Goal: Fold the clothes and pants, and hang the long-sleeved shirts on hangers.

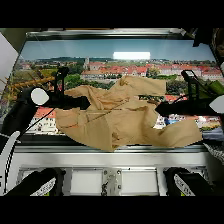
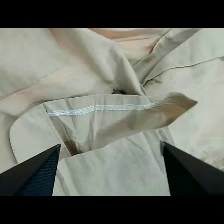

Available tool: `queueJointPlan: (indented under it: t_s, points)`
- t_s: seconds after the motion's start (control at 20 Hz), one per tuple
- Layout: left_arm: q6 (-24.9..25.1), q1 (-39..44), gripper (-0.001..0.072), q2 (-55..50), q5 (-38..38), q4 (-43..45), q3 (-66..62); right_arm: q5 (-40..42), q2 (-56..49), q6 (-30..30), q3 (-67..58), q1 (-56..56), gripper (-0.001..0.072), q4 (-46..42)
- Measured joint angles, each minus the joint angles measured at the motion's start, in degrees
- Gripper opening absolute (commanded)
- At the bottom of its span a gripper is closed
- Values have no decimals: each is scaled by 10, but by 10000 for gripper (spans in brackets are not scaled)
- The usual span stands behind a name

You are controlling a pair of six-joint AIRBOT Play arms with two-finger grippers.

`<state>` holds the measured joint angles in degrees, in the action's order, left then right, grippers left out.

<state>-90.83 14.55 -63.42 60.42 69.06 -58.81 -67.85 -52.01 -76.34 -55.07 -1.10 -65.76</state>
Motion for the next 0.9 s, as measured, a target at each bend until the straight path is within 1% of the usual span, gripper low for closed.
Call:
queueJointPlan:
  t_s: [0.15, 0.3, 0.45, 0.55, 0.65, 0.9]
  points:
    - [0, 7, 677, -24, 2, -2, 1, 32, -66, 0, -16, -5, 678, -21]
    - [-1, 9, 677, -43, 10, -2, 2, 54, -149, 0, -29, -35, 678, -34]
    - [-2, -14, 677, -48, 18, 1, 10, 58, -231, 8, -34, -69, 678, -11]
    - [-13, -49, 677, -35, 21, 3, 34, 57, -277, 29, -35, -79, 678, 23]
    - [-27, -102, 677, -10, 22, 5, 74, 54, -306, 48, -36, -81, 678, 59]
    - [-48, -270, 677, 61, 24, 5, 202, 52, -332, 77, -37, -76, 678, 105]
